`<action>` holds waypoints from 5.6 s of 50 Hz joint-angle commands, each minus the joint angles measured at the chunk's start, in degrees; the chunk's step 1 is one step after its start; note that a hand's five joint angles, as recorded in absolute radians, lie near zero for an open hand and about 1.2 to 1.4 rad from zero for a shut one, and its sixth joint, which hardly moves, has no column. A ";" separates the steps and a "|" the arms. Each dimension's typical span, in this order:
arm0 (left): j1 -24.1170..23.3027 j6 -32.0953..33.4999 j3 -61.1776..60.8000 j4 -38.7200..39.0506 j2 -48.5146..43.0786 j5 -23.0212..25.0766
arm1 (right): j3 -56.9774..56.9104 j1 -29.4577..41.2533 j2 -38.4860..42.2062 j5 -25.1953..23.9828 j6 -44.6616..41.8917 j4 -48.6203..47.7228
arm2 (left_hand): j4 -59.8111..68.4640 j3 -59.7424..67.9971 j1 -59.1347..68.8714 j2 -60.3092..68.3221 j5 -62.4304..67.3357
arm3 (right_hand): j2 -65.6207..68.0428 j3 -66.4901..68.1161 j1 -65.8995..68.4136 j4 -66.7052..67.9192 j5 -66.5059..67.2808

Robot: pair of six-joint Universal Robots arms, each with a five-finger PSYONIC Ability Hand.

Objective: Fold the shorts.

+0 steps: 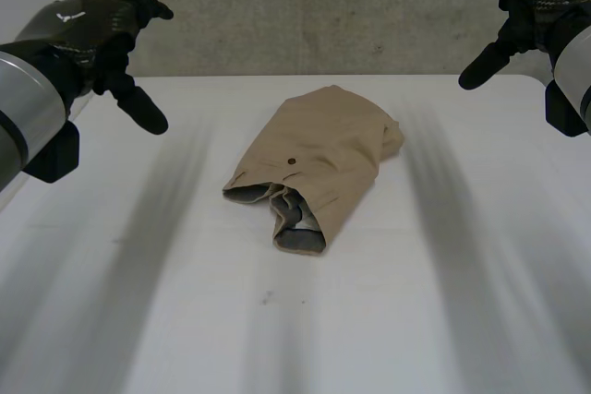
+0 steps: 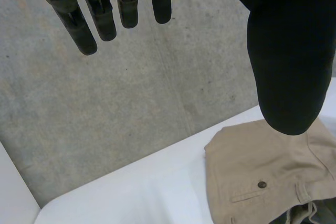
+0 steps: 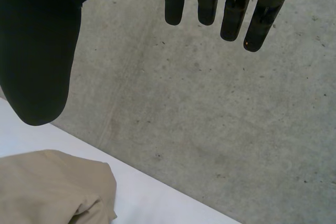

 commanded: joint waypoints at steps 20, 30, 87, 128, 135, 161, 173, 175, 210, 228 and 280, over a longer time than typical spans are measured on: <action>-2.69 0.05 -5.21 16.61 -11.37 0.52 | 8.47 0.74 4.00 -4.97 -21.94 0.11 | -0.45 -0.99 -0.04 -0.38 -1.35 | -2.95 -2.47 -1.93 -3.73 -4.05; -4.89 0.14 -2.49 22.23 -29.21 0.60 | 20.95 0.03 4.18 -5.59 -22.74 -5.24 | 2.57 2.03 2.98 2.64 1.67 | -2.95 -2.47 -1.93 -3.73 -4.05; 1.80 8.24 3.84 48.87 -19.22 -16.63 | 32.82 0.39 4.79 -8.75 -22.92 -15.18 | 68.16 67.62 68.57 68.23 67.26 | -2.95 -2.47 -1.93 -3.73 -4.05; -20.80 19.12 6.14 45.10 -29.41 0.96 | 31.94 -6.56 1.72 -8.31 -20.64 -14.04 | -0.45 -0.99 -0.04 -0.38 -1.35 | -2.95 -2.47 -1.93 -3.73 -4.05; -18.16 17.98 1.56 36.40 -21.93 -2.29 | 32.12 -5.16 -0.39 -9.19 -19.32 -12.90 | -0.45 -0.99 -0.04 -0.38 -1.35 | -2.95 -2.47 -1.93 -3.73 -4.05; -4.10 5.06 -23.40 25.76 -8.49 -2.92 | 14.63 2.58 23.07 -11.83 -2.09 -5.96 | 5.10 4.56 5.51 5.17 4.20 | 16.75 17.23 17.77 15.97 15.65; 3.28 6.11 -33.86 25.50 -3.56 3.94 | 18.48 -3.19 17.02 -11.74 -11.55 -6.13 | 5.78 5.24 6.19 5.84 4.87 | 67.05 67.53 68.07 66.27 65.95; 3.55 6.73 -35.62 25.06 -2.94 4.30 | 20.07 -5.32 15.96 -11.83 -14.29 -6.13 | 5.78 5.24 6.19 5.84 4.87 | 67.05 67.53 68.07 66.27 65.95; 3.90 11.39 -42.83 31.38 -10.84 4.30 | -10.18 1.42 21.63 -15.17 -24.68 13.25 | 19.91 19.37 20.31 19.97 19.00 | 4.70 5.18 5.72 3.92 3.60; 3.90 15.60 -40.90 36.57 -15.16 4.38 | -43.03 4.87 50.05 -25.80 -19.58 26.92 | 25.63 25.09 26.03 25.69 24.72 | 9.24 9.72 10.26 8.45 8.14; 1.35 18.86 -36.15 40.61 -17.53 4.03 | -7.18 3.38 20.09 -22.46 -18.88 18.92 | 52.45 51.91 52.86 52.51 51.54 | 67.05 67.53 68.07 66.27 65.95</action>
